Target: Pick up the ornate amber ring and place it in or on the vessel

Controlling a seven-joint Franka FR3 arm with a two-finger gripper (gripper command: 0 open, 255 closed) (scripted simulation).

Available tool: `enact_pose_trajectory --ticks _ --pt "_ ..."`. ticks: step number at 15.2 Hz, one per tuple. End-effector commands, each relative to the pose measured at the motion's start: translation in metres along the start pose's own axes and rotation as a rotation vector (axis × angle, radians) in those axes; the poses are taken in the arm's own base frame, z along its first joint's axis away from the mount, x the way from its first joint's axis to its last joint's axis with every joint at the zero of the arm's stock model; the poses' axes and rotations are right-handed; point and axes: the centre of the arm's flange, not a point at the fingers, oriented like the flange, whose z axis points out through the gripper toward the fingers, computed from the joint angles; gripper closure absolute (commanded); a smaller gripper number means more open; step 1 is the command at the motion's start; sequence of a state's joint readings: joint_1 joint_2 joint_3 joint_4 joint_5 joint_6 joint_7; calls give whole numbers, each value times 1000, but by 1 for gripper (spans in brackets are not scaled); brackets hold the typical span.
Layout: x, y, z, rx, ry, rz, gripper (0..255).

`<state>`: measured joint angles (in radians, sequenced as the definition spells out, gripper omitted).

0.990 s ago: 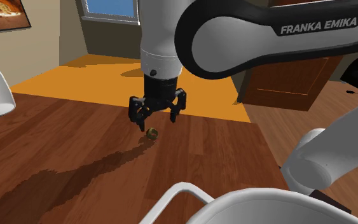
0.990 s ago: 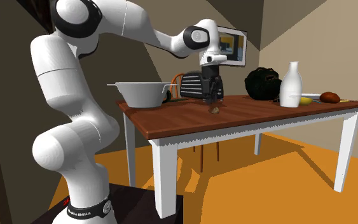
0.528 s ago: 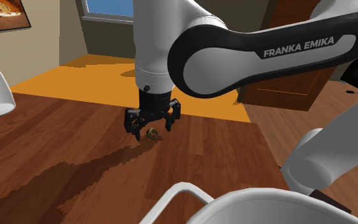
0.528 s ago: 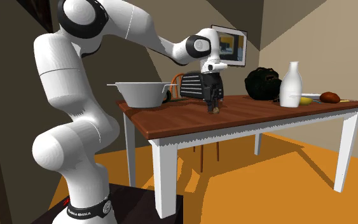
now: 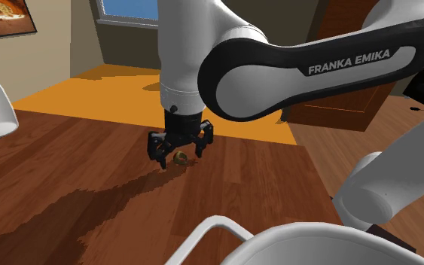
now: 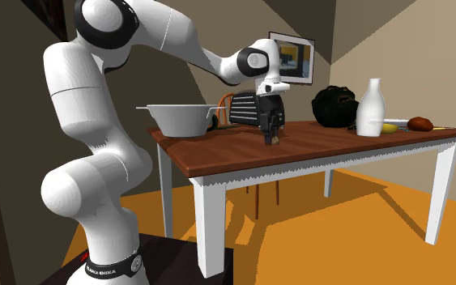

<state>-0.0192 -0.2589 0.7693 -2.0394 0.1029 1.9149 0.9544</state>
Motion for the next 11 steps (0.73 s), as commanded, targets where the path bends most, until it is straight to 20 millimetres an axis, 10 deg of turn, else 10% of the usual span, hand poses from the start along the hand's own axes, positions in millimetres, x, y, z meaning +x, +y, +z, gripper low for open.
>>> enact_pose_trajectory --ticks 1,11 --pt "0 0 0 0 0 0 255" --pt "1 0 -5 0 0 0 255"
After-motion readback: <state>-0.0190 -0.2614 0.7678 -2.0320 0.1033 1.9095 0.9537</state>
